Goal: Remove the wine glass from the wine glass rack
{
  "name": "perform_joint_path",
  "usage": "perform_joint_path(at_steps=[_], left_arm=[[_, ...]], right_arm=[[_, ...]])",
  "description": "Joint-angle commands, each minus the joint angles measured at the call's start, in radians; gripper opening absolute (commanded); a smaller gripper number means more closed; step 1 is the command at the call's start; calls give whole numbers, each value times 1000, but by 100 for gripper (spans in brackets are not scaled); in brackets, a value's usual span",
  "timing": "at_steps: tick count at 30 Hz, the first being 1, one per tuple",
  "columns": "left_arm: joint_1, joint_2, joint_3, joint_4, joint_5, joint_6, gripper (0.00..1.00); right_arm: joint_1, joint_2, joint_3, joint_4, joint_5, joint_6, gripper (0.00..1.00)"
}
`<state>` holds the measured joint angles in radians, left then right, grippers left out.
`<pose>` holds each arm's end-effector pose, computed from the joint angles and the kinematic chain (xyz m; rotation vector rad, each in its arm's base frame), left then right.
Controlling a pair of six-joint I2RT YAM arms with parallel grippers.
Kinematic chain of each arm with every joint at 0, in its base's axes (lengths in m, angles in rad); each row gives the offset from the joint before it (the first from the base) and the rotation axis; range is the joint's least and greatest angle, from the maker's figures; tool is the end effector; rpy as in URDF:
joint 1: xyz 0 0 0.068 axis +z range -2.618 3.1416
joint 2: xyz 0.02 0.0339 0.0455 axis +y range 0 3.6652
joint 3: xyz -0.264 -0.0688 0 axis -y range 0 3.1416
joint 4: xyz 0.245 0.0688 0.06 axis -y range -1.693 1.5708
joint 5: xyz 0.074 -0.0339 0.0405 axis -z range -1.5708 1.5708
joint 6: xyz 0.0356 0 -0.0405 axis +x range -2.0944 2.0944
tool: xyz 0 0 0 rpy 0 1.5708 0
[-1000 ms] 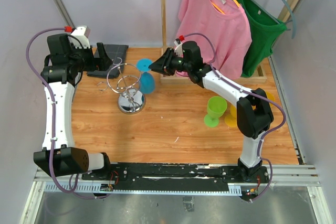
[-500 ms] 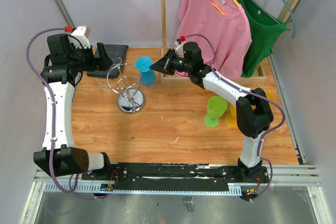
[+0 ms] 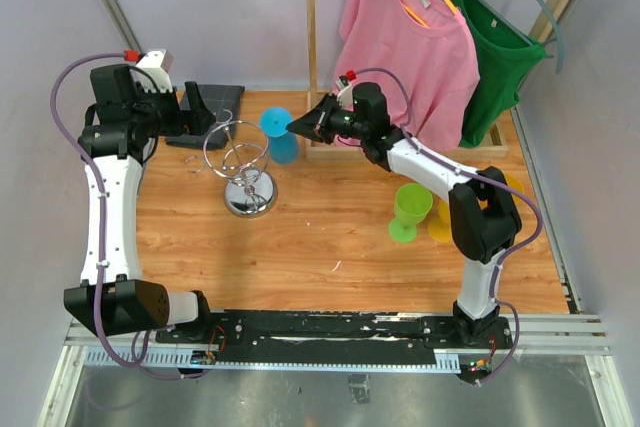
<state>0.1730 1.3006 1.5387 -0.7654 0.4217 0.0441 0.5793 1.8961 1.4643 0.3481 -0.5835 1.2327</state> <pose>0.2640 0.0313 0.4304 0.1195 2.0585 -0.3080 0.3703 0.2657 0.3069 0.1149 2.0053 1.7600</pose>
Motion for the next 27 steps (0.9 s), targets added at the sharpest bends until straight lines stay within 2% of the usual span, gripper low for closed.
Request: perform_joint_path(at_steps=[1, 20, 27], left_arm=[[8, 14, 4, 5, 10, -7, 99], [7, 14, 7, 4, 19, -8, 99], [7, 26, 78, -9, 54, -37, 99]], right_arm=[[-31, -47, -26, 41, 0, 8, 1], [-66, -160, -95, 78, 6, 37, 1], [-103, -266, -146, 31, 10, 9, 1]])
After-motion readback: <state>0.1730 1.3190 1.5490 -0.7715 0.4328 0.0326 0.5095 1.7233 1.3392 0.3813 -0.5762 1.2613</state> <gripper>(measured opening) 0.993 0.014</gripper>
